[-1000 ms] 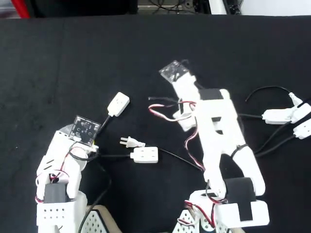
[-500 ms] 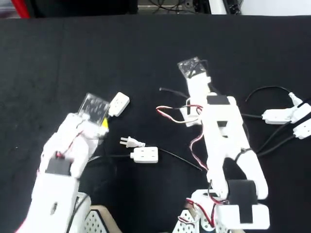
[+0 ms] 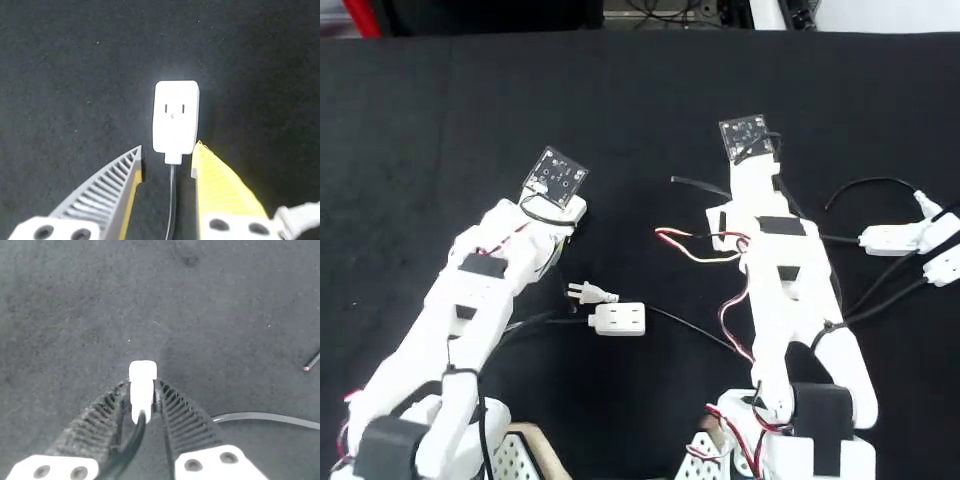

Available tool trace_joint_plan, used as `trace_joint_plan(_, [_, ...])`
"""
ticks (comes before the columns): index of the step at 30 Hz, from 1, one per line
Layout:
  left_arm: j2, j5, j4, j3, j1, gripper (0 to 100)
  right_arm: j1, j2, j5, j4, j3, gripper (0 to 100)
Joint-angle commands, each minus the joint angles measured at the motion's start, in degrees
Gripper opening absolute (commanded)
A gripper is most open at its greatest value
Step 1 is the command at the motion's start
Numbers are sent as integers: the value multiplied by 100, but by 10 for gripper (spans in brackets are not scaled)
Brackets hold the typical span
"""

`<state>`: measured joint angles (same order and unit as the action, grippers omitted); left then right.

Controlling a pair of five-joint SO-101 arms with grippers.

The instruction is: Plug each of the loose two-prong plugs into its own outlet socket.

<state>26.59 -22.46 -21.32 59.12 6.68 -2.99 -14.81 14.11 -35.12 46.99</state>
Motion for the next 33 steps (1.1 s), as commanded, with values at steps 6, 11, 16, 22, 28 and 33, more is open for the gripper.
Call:
trace_joint_plan(6, [-791, 62, 923, -365, 57, 170, -62, -233, -9, 123, -57, 11])
trace_joint_plan(11, [-1415, 70, 1099, -629, 40, 170, -62, -233, -9, 123, -57, 11])
trace_joint_plan(16, [-1758, 343, 1125, -901, 40, 170, -62, -233, -9, 123, -48, 11])
trace_joint_plan(22, [-1943, 941, 1090, -1244, -303, 173, -62, -233, -9, 123, -31, 11])
trace_joint_plan(28, [-2013, 923, 1090, -1200, -207, 173, -62, -233, -9, 114, -31, 11])
trace_joint_plan(33, [-2048, 923, 1090, -1218, -207, 173, -62, -233, 44, 114, -31, 11])
